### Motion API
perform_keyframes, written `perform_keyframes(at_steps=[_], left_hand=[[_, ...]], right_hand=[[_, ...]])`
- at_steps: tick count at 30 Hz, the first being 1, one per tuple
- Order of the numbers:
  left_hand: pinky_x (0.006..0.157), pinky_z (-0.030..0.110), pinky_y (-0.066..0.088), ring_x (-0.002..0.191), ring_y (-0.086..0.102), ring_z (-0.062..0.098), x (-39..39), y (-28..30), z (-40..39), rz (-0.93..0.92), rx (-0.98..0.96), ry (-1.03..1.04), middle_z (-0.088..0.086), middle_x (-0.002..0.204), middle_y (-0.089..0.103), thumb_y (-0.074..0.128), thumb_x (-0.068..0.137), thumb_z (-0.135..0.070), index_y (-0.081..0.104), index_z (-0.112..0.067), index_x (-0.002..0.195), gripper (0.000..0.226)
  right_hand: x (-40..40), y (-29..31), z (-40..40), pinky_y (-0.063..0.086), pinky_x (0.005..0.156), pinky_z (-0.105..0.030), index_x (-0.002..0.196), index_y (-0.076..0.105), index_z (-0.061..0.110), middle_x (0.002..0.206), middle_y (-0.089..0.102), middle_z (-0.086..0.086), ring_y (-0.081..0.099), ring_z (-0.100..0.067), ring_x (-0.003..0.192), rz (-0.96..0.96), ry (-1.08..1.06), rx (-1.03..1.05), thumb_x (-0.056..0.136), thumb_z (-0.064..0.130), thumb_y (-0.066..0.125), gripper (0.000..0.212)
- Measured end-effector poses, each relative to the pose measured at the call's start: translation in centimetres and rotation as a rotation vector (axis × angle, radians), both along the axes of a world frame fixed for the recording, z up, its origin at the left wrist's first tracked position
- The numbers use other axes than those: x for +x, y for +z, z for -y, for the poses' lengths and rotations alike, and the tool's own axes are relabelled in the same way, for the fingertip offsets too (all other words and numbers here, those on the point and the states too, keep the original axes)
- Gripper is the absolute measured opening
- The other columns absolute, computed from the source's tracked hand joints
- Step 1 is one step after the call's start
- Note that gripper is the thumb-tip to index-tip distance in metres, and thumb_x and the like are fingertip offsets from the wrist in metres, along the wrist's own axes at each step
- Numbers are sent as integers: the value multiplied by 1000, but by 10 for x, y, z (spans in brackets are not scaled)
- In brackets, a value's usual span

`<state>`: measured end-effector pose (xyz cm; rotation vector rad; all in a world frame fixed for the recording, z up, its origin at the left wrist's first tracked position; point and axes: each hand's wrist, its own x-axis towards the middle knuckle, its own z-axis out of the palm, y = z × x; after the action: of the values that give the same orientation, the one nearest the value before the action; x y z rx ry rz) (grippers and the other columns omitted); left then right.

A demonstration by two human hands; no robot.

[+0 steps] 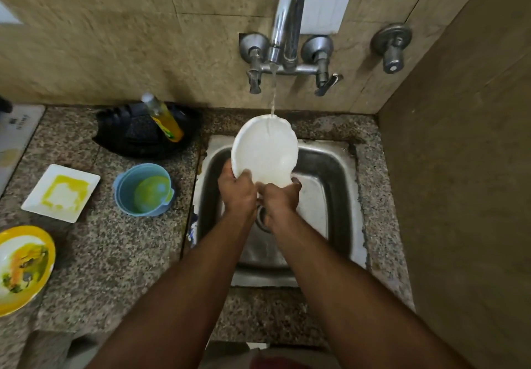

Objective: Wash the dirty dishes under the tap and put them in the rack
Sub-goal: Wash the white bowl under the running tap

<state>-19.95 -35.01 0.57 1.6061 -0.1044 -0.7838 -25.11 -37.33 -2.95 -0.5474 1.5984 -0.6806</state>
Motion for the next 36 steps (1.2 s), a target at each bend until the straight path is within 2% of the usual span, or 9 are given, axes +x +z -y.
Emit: perform_keyframes(at_steps=[5, 8, 11, 14, 18, 21, 24, 30, 36], left_hand=[[78, 41, 65, 102, 71, 21, -6, 6, -5, 60, -25, -115, 1, 110, 74, 54, 76, -3, 66, -35, 111, 49], [71, 34, 64, 98, 71, 18, 0, 11, -1, 29, -26, -96, -3, 105, 74, 53, 79, 8, 67, -30, 110, 51], [72, 42, 65, 95, 72, 23, 10, 18, 7, -16, 8, -97, 5, 107, 75, 50, 76, 9, 70, -17, 116, 51], [70, 43, 63, 92, 71, 29, 23, 23, 12, -52, 79, -72, 12, 105, 75, 49, 73, 8, 72, -7, 111, 47], [68, 54, 61, 85, 67, 33, 41, 29, 7, -130, 191, -76, 8, 86, 70, 51, 71, 12, 70, -5, 93, 33], [66, 54, 61, 91, 67, 41, 51, 30, 2, -218, 221, -179, 14, 91, 69, 50, 61, 9, 67, 2, 114, 56], [79, 67, 59, 97, 66, 45, 54, 37, -1, -224, 261, -248, 15, 98, 68, 51, 63, 5, 67, -2, 107, 48], [76, 57, 62, 94, 68, 41, 65, 42, -1, -326, 288, -342, 19, 107, 68, 58, 84, -8, 63, -11, 110, 27], [53, 42, 57, 100, 69, 35, 72, 9, -1, -241, 345, -340, 15, 122, 69, 67, 99, -18, 61, -7, 127, 31]], right_hand=[[-13, 12, 17, 48, 48, -19, 128, 61, 22, 118, 68, -1, 62, -20, 87, -121, -43, -44, 92, 16, 63, 37], [-21, 10, 35, 46, 35, -19, 118, 67, 17, 108, 70, -5, 65, -21, 74, -223, 102, -40, 100, 42, 57, 32], [-24, 9, 48, 61, 58, -32, 109, 70, 14, 103, 74, -8, 71, -25, 79, -410, 340, -149, 99, 56, 51, 47], [-23, 16, 62, 50, 87, -33, 129, 59, 7, 124, 68, -14, 66, -33, 110, -461, 400, -339, 102, 37, 54, 40], [-24, 23, 91, 46, 87, -30, 116, 67, 10, 111, 71, -15, 65, -34, 105, -477, 493, -491, 101, 25, 58, 23], [-29, 26, 102, 49, 82, -36, 101, 75, 4, 101, 73, -22, 66, -37, 95, -567, 696, -532, 103, 41, 52, 44], [-30, 25, 106, 44, 77, -34, 99, 75, 2, 102, 72, -25, 65, -39, 96, -634, 822, -546, 105, 45, 46, 52], [-39, 24, 94, 56, 94, -52, 116, 69, 1, 117, 71, -22, 69, -38, 104, -145, 730, -156, 102, 17, 58, 24], [-60, 43, 94, 58, 55, -39, 124, 63, 8, 110, 71, -17, 70, -32, 86, -128, 742, -121, 93, -3, 49, 35]])
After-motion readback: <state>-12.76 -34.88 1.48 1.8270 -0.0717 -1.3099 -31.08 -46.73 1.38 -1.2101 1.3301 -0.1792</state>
